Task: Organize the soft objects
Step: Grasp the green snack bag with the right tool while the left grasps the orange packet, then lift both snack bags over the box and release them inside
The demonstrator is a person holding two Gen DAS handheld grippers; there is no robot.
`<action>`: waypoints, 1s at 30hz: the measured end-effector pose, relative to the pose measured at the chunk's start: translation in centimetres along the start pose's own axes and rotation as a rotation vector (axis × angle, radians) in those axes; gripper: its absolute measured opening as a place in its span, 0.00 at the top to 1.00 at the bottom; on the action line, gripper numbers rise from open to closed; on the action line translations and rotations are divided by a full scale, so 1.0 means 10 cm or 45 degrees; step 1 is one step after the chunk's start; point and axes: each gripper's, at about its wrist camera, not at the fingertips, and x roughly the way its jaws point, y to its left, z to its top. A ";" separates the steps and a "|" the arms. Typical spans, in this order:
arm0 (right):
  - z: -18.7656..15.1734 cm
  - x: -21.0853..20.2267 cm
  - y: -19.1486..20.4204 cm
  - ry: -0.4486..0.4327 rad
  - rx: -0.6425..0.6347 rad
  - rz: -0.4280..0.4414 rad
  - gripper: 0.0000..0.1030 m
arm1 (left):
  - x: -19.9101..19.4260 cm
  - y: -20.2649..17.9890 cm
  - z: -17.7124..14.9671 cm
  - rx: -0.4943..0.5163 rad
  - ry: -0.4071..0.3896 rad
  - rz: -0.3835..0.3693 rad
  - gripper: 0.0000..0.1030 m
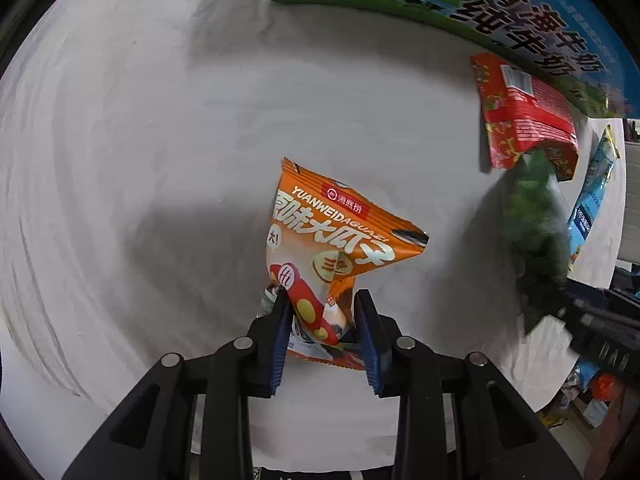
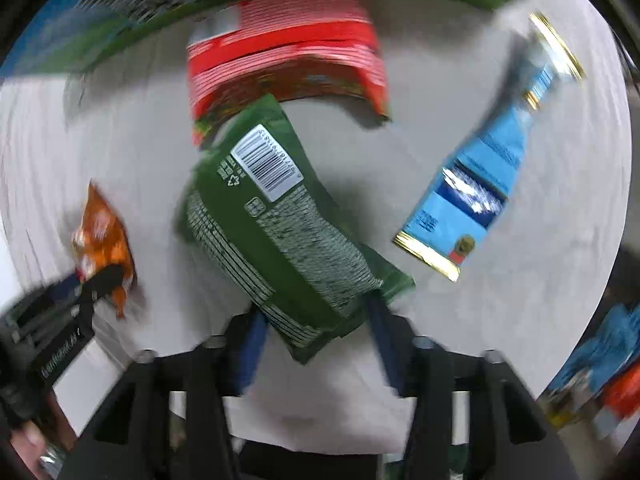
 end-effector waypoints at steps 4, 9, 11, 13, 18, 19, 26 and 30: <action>-0.01 -0.16 0.17 -0.088 -0.162 -0.140 0.23 | -0.01 -0.17 0.11 0.012 -0.004 -0.002 0.72; 0.12 -0.15 0.42 -0.075 -0.319 -0.240 0.23 | -0.15 -0.23 0.24 0.022 -0.006 0.002 0.72; 0.18 -0.06 0.47 -0.047 -0.350 -0.259 0.23 | -0.16 -0.25 0.26 0.030 -0.006 0.009 0.72; 0.25 -0.01 0.49 -0.036 -0.359 -0.263 0.25 | -0.08 -0.24 0.29 0.031 -0.007 0.010 0.72; 0.41 0.12 0.56 -0.040 -0.297 -0.272 0.53 | 0.05 -0.46 0.14 0.019 -0.017 0.002 0.72; 0.39 0.14 0.56 -0.046 -0.283 -0.271 0.55 | 0.05 -0.45 0.13 0.017 -0.019 0.000 0.72; 0.18 0.02 0.48 -0.055 -0.128 -0.163 0.61 | -0.20 -0.26 -0.06 0.000 -0.066 -0.030 0.72; 0.04 -0.13 0.35 -0.080 -0.049 -0.073 0.62 | -0.32 -0.28 -0.13 -0.006 -0.107 -0.048 0.72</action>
